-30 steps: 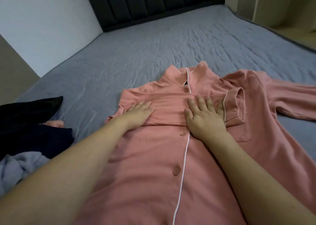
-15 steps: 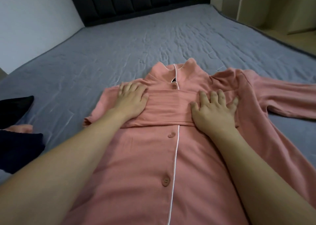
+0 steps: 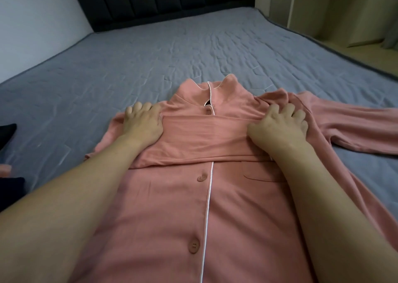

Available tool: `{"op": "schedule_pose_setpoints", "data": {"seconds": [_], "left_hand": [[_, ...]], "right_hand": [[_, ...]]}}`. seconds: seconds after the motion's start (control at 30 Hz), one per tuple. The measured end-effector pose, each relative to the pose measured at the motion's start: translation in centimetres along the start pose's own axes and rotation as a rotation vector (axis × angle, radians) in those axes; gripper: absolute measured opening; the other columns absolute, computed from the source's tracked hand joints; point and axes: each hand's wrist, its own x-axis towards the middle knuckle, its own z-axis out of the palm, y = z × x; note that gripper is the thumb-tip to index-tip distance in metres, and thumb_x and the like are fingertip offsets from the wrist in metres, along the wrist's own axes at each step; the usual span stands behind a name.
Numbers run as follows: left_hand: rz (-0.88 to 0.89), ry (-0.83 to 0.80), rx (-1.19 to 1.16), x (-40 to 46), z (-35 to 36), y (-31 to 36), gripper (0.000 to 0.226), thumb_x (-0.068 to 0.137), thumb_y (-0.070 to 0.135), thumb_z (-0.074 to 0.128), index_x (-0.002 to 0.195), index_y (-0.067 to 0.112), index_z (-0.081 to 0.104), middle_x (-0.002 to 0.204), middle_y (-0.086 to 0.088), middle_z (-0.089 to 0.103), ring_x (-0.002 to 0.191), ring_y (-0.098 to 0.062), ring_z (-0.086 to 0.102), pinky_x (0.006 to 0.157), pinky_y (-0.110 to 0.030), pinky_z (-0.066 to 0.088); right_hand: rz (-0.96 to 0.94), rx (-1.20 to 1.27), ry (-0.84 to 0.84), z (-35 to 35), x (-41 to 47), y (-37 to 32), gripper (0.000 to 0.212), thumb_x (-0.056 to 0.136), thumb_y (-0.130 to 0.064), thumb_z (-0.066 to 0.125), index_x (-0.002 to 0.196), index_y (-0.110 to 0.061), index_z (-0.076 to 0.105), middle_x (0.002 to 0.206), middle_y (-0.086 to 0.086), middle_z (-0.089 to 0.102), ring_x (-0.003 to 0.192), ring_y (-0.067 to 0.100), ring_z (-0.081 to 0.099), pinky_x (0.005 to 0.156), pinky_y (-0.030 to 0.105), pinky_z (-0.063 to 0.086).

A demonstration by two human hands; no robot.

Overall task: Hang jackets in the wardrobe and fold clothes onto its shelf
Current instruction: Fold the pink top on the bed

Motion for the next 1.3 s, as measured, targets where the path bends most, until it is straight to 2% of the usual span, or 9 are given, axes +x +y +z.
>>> {"op": "schedule_pose_setpoints", "data": {"seconds": [0.2, 0.37, 0.5, 0.6, 0.7, 0.8, 0.87, 1.07, 1.3], "left_hand": [[-0.05, -0.009, 0.027, 0.3, -0.4, 0.0, 0.028, 0.098, 0.03, 0.041, 0.113, 0.012, 0.056, 0.116, -0.015, 0.055, 0.11, -0.036, 0.043, 0.089, -0.045, 0.028], [-0.124, 0.027, 0.025, 0.6, -0.6, 0.4, 0.024, 0.097, 0.026, 0.044, 0.108, 0.009, 0.057, 0.114, -0.018, 0.054, 0.108, -0.038, 0.043, 0.087, -0.046, 0.028], [-0.18, 0.025, 0.05, 0.4, -0.6, 0.8, 0.022, 0.095, 0.021, 0.047, 0.108, 0.007, 0.057, 0.114, -0.021, 0.052, 0.108, -0.039, 0.043, 0.088, -0.047, 0.028], [-0.223, -0.041, 0.016, 0.3, -0.8, 1.6, 0.033, 0.091, 0.02, 0.048, 0.123, 0.009, 0.052, 0.129, -0.021, 0.044, 0.12, -0.038, 0.037, 0.104, -0.05, 0.022], [-0.271, -0.175, -0.214, -0.7, -1.8, 3.0, 0.062, 0.092, 0.05, 0.031, 0.147, 0.023, 0.025, 0.158, -0.012, 0.014, 0.145, -0.032, 0.01, 0.114, -0.058, -0.007], [-0.143, -0.418, -0.301, -5.1, -1.9, 4.5, 0.085, 0.076, 0.079, 0.004, 0.151, 0.041, -0.001, 0.163, 0.008, -0.007, 0.149, -0.017, -0.005, 0.112, -0.059, -0.01], [-0.069, -0.441, -0.235, -7.3, -1.7, 4.9, 0.088, 0.075, 0.081, 0.0, 0.152, 0.039, -0.002, 0.162, 0.01, -0.005, 0.149, -0.014, -0.005, 0.113, -0.061, -0.007], [0.024, -0.285, -0.252, -9.2, -2.3, 7.4, 0.08, 0.081, 0.07, -0.001, 0.152, 0.036, 0.005, 0.163, 0.008, 0.004, 0.149, -0.016, 0.0, 0.111, -0.065, -0.001], [0.048, -0.44, -0.311, -9.8, -3.3, 7.0, 0.082, 0.082, 0.076, 0.001, 0.153, 0.036, -0.002, 0.163, 0.007, -0.007, 0.149, -0.017, -0.012, 0.109, -0.065, -0.013]], "right_hand": [[-0.052, 0.026, 0.0, -0.6, 0.1, 0.2, 0.043, 0.086, -0.015, 0.043, 0.129, -0.008, 0.047, 0.138, 0.016, 0.038, 0.123, 0.042, 0.034, 0.1, 0.049, 0.031], [-0.106, 0.171, 0.257, -0.7, 0.5, 0.4, 0.028, 0.092, -0.011, 0.04, 0.117, -0.014, 0.05, 0.132, 0.011, 0.047, 0.12, 0.038, 0.04, 0.091, 0.048, 0.035], [-0.115, 0.114, 0.294, -0.1, 0.5, 0.5, 0.03, 0.095, -0.015, 0.041, 0.122, -0.016, 0.054, 0.133, 0.01, 0.044, 0.126, 0.035, 0.037, 0.101, 0.049, 0.029], [-0.141, 0.026, 0.305, -0.5, 0.5, 0.0, 0.037, 0.093, -0.024, 0.043, 0.128, -0.013, 0.051, 0.147, 0.011, 0.03, 0.135, 0.036, 0.025, 0.109, 0.052, 0.017], [-0.282, -0.007, 0.178, 0.1, 0.2, -1.4, 0.054, 0.095, -0.04, 0.035, 0.141, -0.013, 0.037, 0.155, 0.011, 0.021, 0.142, 0.032, 0.018, 0.114, 0.058, 0.002], [-0.325, -0.066, -0.1, 2.7, -0.4, -1.5, 0.063, 0.098, -0.05, 0.019, 0.153, -0.02, 0.014, 0.162, 0.008, 0.006, 0.147, 0.03, 0.005, 0.114, 0.058, -0.006], [-0.331, -0.102, -0.143, 4.2, -0.6, -1.0, 0.065, 0.097, -0.053, 0.014, 0.154, -0.022, 0.008, 0.162, 0.006, 0.001, 0.148, 0.029, -0.002, 0.114, 0.055, -0.009], [-0.338, -0.097, 0.016, 6.0, -1.0, -0.6, 0.066, 0.093, -0.055, 0.013, 0.152, -0.025, 0.016, 0.161, 0.004, 0.01, 0.148, 0.026, 0.005, 0.115, 0.053, -0.004], [-0.317, -0.216, -0.082, 3.9, -2.4, -1.0, 0.067, 0.095, -0.057, 0.011, 0.154, -0.025, 0.007, 0.162, 0.003, 0.002, 0.149, 0.024, -0.001, 0.118, 0.051, -0.003]]}}
